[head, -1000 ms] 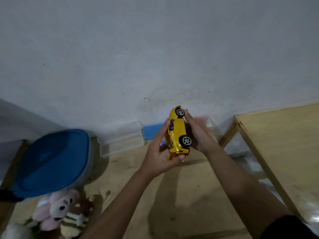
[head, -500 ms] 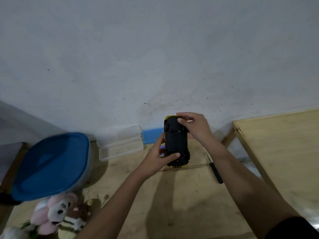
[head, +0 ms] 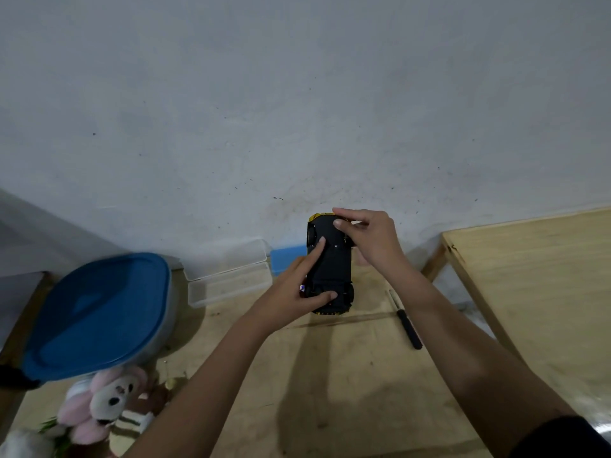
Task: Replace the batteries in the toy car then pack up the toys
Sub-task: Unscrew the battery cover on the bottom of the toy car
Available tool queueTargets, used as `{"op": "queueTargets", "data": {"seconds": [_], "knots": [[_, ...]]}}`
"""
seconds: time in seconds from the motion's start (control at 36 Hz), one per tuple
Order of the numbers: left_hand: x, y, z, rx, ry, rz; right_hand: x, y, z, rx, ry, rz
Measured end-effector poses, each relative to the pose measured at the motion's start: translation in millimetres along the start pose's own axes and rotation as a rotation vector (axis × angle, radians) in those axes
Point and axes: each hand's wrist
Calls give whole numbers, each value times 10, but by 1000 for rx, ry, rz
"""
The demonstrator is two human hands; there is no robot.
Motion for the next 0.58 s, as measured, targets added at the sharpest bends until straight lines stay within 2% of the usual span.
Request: {"op": "queueTargets", "data": {"seconds": [0.58], "knots": [[114,32,123,112,1,24,102,-63,-39,42,-32,3]]}}
Point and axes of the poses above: each hand's wrist, its own x-axis away from the middle knuckle, its own y-axis out of the palm, z = x × y, and after that the axes turned 6 degrees about z, right-handed
